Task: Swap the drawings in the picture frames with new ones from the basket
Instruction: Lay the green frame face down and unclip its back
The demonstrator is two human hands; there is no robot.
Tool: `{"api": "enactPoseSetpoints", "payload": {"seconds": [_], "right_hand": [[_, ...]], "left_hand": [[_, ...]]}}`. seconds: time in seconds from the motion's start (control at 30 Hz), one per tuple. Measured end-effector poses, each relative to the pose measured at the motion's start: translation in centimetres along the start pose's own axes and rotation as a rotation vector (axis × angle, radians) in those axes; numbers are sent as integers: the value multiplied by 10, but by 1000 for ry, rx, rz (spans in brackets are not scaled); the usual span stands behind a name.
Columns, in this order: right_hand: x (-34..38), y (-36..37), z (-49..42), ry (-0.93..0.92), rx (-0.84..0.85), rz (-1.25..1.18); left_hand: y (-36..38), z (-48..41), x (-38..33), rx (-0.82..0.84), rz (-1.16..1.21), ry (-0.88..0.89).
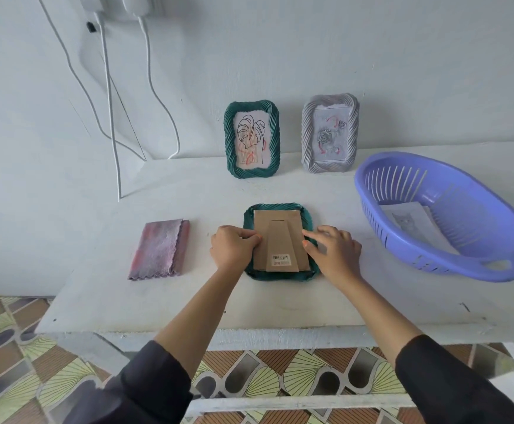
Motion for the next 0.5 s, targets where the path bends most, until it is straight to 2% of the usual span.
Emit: {"api": "enactPoseSetpoints", "payload": {"seconds": [0.2,0.5], "right_hand": [[1,0,1,3,18,11],[1,0,3,8,22,8]], "left_hand": [[-5,3,-9,-19,50,-3],[-3,7,-20,76,115,35]]}}
Point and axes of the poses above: each hand's wrist, its own z-axis away from the middle knuckle, its own y-axis out of the palm, x = y × z, the point moved 7 cm from there along -z, towards the middle knuckle, and after that the axes turned 9 degrees about x, right-handed, at the moved point
